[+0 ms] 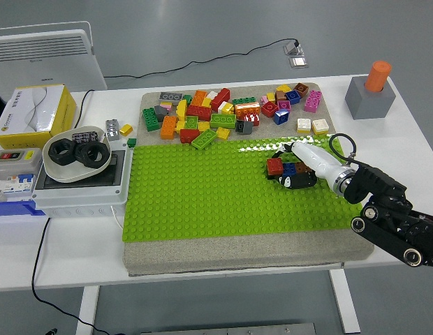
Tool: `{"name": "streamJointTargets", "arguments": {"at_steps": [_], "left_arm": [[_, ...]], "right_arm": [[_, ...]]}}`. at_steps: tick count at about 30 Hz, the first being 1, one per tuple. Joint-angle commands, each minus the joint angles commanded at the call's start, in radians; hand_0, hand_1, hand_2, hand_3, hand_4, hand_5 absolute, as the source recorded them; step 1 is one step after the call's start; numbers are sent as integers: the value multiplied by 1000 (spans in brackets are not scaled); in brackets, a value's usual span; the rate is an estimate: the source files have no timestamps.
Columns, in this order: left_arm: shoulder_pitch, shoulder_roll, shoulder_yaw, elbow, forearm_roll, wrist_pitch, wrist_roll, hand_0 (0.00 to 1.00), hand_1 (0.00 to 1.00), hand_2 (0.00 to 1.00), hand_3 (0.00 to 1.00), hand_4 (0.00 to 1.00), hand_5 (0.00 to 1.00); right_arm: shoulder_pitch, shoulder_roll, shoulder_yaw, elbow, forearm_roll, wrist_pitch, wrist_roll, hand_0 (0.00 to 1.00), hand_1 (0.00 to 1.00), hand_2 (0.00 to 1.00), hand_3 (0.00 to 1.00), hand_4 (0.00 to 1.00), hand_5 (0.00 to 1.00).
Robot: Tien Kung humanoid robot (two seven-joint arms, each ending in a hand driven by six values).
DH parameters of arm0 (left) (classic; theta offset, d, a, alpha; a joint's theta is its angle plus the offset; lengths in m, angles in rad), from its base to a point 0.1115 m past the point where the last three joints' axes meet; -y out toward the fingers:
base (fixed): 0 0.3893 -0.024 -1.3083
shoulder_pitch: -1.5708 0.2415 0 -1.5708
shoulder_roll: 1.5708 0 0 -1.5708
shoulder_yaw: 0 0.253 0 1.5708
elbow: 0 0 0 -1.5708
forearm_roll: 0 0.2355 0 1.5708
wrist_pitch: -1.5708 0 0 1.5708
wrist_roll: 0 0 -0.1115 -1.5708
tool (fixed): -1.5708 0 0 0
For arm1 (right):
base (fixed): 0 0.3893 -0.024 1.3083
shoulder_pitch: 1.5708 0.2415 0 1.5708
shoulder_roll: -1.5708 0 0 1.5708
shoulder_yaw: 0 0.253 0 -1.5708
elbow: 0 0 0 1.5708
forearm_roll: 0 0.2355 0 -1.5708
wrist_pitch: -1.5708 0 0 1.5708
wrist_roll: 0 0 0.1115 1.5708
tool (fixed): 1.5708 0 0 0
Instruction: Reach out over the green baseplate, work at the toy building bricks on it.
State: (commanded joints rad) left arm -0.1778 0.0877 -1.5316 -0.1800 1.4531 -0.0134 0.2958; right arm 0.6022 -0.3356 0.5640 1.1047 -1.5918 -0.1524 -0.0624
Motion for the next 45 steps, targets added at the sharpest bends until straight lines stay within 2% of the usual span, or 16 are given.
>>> {"name": "streamJointTargets", "arguments": {"at_steps": [5, 6, 11, 12, 17, 18, 19, 23, 24, 27, 35, 36, 45], "left_arm": [[1, -1, 0, 0, 0, 0, 1, 737, 732, 664, 804, 854, 998], [2, -1, 0, 0, 0, 0, 1, 737, 733, 664, 804, 855, 998], [1, -2, 1, 0, -3, 0, 1, 737, 733, 664, 804, 855, 998], [1, -2, 2, 0, -5, 1, 1, 737, 732, 665, 805, 855, 998], [-1, -2, 2, 0, -9, 2, 0, 737, 732, 665, 805, 855, 998], [-1, -2, 1, 0, -9, 2, -1, 737, 733, 665, 805, 854, 998], [-1, -2, 0, 0, -8, 2, -1, 737, 733, 665, 805, 854, 998], [-3, -2, -1, 0, -6, 2, -1, 737, 733, 665, 805, 854, 998], [-3, -2, -1, 0, -6, 2, -1, 737, 733, 666, 805, 854, 998], [-3, -3, -1, 0, -7, 3, -1, 737, 733, 666, 805, 854, 998], [-5, -3, -1, 0, -5, 3, -2, 737, 733, 666, 805, 854, 998], [-6, -3, -1, 0, -5, 3, -2, 737, 733, 666, 806, 853, 998], [-7, -3, -2, 0, -5, 3, -2, 737, 733, 667, 807, 852, 998]], "right_arm": [[-3, -5, 9, 22, -15, 5, 0, 884, 881, 849, 703, 718, 186], [-4, -8, 13, 29, -20, 5, -1, 888, 887, 860, 788, 870, 292], [-17, -53, 55, 117, -99, 5, -18, 888, 887, 860, 788, 870, 292], [-21, -69, 64, 140, -125, 8, -29, 908, 908, 888, 743, 876, 496], [-33, -128, 76, 243, -250, 30, -68, 908, 908, 888, 743, 876, 496], [-33, -135, 75, 260, -275, 33, -73, 917, 920, 899, 674, 805, 580], [-33, -139, 73, 272, -309, 38, -78, 917, 920, 899, 674, 805, 580], [-32, -137, 62, 269, -363, 44, -82, 917, 920, 899, 674, 805, 580], [-32, -136, 59, 267, -368, 44, -82, 919, 919, 908, 662, 753, 619], [-33, -132, 48, 258, -370, 42, -81, 919, 919, 908, 662, 753, 619], [-23, -115, 12, 213, -333, 36, -71, 918, 917, 909, 664, 730, 638], [-22, -114, 8, 210, -329, 37, -71, 913, 910, 904, 662, 703, 650], [-12, -115, -33, 196, -274, 39, -62, 915, 911, 902, 662, 681, 670]]}}
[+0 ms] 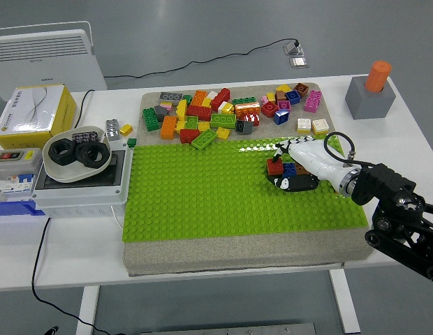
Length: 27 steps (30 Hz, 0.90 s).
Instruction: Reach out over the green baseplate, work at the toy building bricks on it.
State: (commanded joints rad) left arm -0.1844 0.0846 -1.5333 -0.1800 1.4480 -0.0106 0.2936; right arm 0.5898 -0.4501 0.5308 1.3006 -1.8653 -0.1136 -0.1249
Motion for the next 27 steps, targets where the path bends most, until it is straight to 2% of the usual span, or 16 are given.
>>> {"name": "streamJointTargets", "arguments": {"at_steps": [15, 27], "left_arm": [[-1, 0, -2, 0, 4, -1, -1, 737, 732, 668, 806, 852, 998], [0, 0, -2, 0, 4, 0, -1, 737, 732, 667, 807, 851, 998]], "right_arm": [[9, 24, -7, -57, 35, 4, 10, 922, 911, 895, 663, 680, 661], [14, 29, -27, -70, 61, 4, 12, 923, 909, 894, 663, 665, 655]]}}
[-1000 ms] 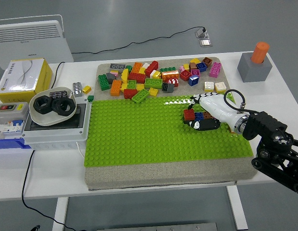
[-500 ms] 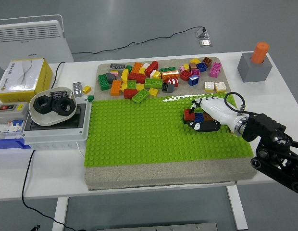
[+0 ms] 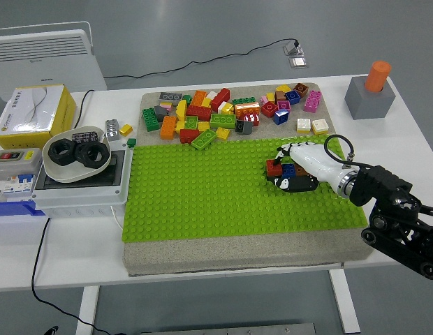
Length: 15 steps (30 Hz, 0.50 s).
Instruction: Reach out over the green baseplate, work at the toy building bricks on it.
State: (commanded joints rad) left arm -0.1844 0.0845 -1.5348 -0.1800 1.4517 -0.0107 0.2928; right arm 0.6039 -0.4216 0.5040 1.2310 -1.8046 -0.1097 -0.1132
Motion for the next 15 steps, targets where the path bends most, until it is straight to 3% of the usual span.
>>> {"name": "streamJointTargets", "arguments": {"at_steps": [8, 15], "left_arm": [[3, -1, 2, 0, -2, 1, 1, 737, 732, 668, 807, 850, 998], [6, -2, 4, 0, -7, 4, 1, 737, 732, 666, 806, 850, 998]], "right_arm": [[-11, -3, 6, -4, 25, -14, 11, 920, 908, 890, 663, 660, 650], [-29, -27, 47, 36, 74, -39, 31, 916, 900, 881, 668, 656, 617]]}}
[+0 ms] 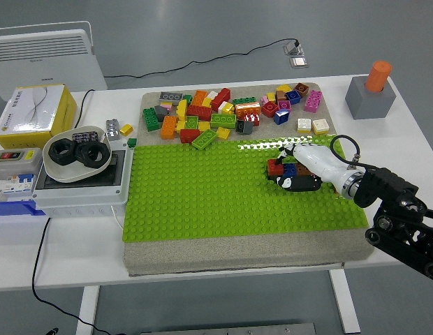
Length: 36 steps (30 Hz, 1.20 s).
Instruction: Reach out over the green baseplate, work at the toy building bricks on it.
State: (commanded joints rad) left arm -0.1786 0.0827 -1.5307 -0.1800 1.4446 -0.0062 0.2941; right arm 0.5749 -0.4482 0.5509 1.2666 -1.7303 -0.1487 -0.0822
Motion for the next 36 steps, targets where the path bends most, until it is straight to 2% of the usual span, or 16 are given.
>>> {"name": "streamJointTargets", "arguments": {"at_steps": [8, 9, 13, 14, 15, 20, 21, 22, 26, 27, 36], "left_arm": [[9, -6, 16, 0, -49, 15, 10, 737, 732, 668, 807, 852, 998], [10, -7, 18, 0, -60, 15, 15, 739, 740, 733, 840, 854, 998], [16, -12, 33, 0, -126, 11, 36, 739, 740, 733, 840, 854, 998], [19, -14, 40, 0, -154, 9, 44, 739, 740, 733, 840, 854, 998], [21, -15, 45, 0, -175, 6, 50, 731, 753, 797, 909, 888, 998], [31, -19, 39, 0, -273, -15, 80, 731, 753, 797, 909, 888, 998], [32, -20, 35, 0, -292, -18, 86, 702, 750, 818, 953, 914, 998], [34, -21, 30, 0, -314, -21, 92, 702, 750, 818, 953, 914, 998], [34, -23, 12, 0, -316, -25, 99, 702, 750, 818, 953, 914, 998], [34, -23, 9, 0, -310, -25, 98, 702, 735, 801, 943, 919, 998], [28, -25, 4, 0, -228, -14, 77, 718, 729, 788, 918, 904, 998]], "right_arm": [[-20, -17, 42, 37, 99, -45, 56, 912, 895, 868, 670, 656, 592], [-28, -25, 53, 49, 102, -52, 61, 907, 889, 849, 668, 696, 433], [-83, -74, 119, 104, 56, -60, 47, 907, 889, 849, 668, 696, 433], [-108, -96, 148, 124, 26, -54, 31, 907, 889, 849, 668, 696, 433], [-126, -112, 168, 138, 1, -41, 15, 911, 894, 856, 668, 741, 294], [-212, -186, 257, 178, -111, 39, -63, 911, 894, 856, 668, 741, 294], [-223, -194, 267, 181, -131, 56, -74, 918, 903, 874, 674, 749, 204], [-236, -203, 276, 181, -156, 77, -85, 918, 903, 874, 674, 749, 204], [-266, -209, 297, 172, -201, 103, -98, 918, 903, 874, 674, 749, 204], [-270, -208, 300, 171, -204, 103, -98, 917, 901, 874, 682, 746, 164], [-286, -208, 304, 167, -182, 98, -88, 914, 900, 874, 717, 735, 131]]}}
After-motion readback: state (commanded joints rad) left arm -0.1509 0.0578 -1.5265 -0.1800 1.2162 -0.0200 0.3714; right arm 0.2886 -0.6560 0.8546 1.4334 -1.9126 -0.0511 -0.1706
